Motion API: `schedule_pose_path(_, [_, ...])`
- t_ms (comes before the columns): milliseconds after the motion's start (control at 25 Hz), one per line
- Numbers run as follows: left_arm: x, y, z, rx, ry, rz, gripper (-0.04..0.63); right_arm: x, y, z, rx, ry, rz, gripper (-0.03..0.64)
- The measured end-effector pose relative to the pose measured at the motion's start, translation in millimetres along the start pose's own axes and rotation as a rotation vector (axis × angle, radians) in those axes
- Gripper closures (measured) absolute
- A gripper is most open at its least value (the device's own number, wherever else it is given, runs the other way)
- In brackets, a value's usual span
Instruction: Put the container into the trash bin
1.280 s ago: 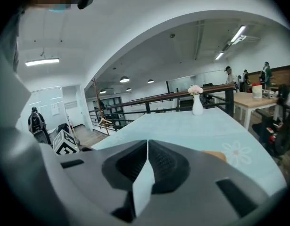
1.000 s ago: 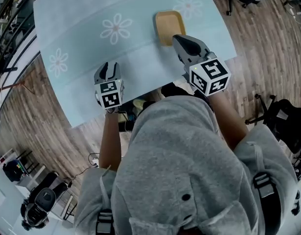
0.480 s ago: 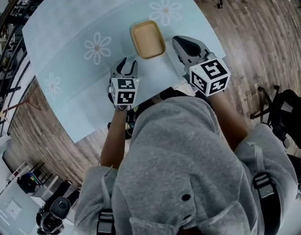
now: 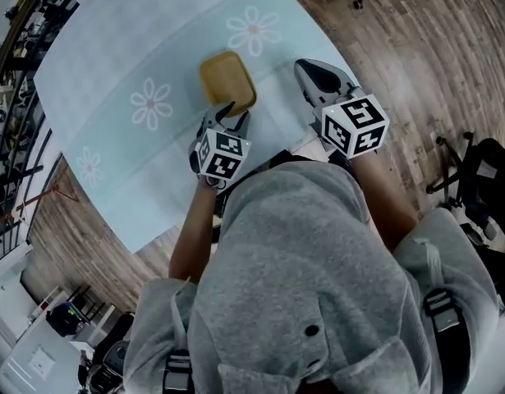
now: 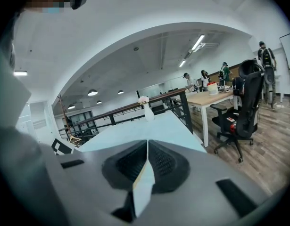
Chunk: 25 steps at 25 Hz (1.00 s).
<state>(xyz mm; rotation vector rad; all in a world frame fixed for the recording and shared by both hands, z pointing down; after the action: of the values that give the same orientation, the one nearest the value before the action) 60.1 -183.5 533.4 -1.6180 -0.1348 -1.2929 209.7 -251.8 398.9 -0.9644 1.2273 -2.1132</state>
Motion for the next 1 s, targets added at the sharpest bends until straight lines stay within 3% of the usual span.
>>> schedule_pose_path(200, [21,-12,7,0.089,-0.042,-0.096,0.442,-1,1,6,0.014,-0.015,0.009,0.586])
schedule_pose_path(280, [26,-12,6,0.107,-0.030,-0.102,0.515,-3,2,9,0.015,-0.019,0.017,0.586])
schedule_pose_path(400, [27,-9,6,0.131,-0.014,-0.102,0.551,-8,4,14,0.021,-0.029,0.027,0.586])
schedule_pose_path(760, [4,-8,-4,0.076,0.062,-0.064,0.563,-6,0,0,0.009,-0.011,0.019,0.586])
schedule_pose_path(1000, [-26,-47,-12,-0.005,0.114,-0.094,0.563,16,-5,-50,-0.035,0.085,0.004,0.586])
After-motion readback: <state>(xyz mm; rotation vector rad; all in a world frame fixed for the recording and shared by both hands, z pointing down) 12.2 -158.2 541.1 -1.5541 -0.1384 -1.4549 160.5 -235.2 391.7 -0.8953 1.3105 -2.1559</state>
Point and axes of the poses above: the fingertips, and each gripper's own axes: x forward along the fingers, z to its right, y out of its top, the point moved 2 cm from there along -x, backward along the fingers, and after that the axes turned 3 degrees about x, right-handed, at the moved point
